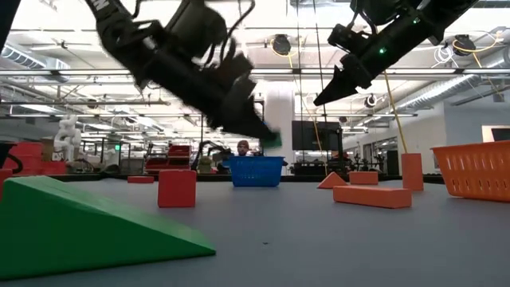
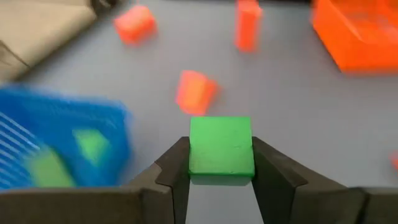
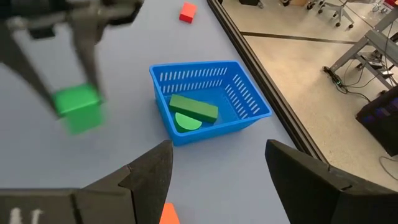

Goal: Sort & place blocks by color
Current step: Put the green block into the blue bin, then put the orange block into the black bin

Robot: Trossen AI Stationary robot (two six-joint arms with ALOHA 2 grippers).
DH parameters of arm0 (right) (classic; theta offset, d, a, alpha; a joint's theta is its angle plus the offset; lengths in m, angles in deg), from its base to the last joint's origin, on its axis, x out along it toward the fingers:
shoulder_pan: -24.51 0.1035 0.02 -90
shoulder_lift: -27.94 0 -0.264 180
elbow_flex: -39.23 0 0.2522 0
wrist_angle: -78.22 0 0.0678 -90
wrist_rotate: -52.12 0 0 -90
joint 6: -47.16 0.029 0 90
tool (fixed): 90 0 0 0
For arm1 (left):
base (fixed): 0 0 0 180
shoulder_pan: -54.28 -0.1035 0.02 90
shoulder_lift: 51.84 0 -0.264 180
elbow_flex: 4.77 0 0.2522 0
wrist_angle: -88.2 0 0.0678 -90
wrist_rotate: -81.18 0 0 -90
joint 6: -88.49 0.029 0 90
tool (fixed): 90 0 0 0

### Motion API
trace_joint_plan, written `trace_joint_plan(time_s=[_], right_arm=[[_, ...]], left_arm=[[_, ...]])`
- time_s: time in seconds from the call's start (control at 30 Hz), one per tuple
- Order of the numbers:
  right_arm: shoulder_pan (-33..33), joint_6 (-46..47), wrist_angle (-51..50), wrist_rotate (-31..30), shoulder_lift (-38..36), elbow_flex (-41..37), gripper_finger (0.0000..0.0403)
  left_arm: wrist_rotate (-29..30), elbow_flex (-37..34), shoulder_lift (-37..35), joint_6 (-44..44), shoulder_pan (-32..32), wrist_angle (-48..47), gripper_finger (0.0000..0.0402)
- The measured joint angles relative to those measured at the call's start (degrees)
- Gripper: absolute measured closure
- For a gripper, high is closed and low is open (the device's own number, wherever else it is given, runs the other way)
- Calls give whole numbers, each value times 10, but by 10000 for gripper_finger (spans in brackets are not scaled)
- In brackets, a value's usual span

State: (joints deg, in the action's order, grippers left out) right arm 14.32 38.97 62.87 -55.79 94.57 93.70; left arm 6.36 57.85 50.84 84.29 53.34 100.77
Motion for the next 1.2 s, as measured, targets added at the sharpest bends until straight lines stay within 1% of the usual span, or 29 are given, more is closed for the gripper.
trace_joint_plan(time_s=[0.13,0.2,0.3,0.37,0.47,0.53,0.83,1.2], right_arm=[[0,0,0,0,0,0,151],[0,0,-1,0,0,0,151],[0,0,-2,0,0,0,151],[0,0,-1,0,0,0,151],[0,0,-2,0,0,0,151],[0,-1,-1,0,0,0,151],[0,-2,0,0,0,0,151],[0,-1,0,0,0,0,151]], left_arm=[[63,46,-9,49,-24,-57,270],[74,68,-10,56,-46,-92,270],[73,87,-3,44,-89,-138,270],[57,87,-1,24,-115,-152,270],[2,87,-2,-11,-145,-151,270],[-20,87,-2,-21,-157,-155,270],[-27,87,-2,-35,-161,-184,268],[-21,87,-2,-41,-158,-186,195]])
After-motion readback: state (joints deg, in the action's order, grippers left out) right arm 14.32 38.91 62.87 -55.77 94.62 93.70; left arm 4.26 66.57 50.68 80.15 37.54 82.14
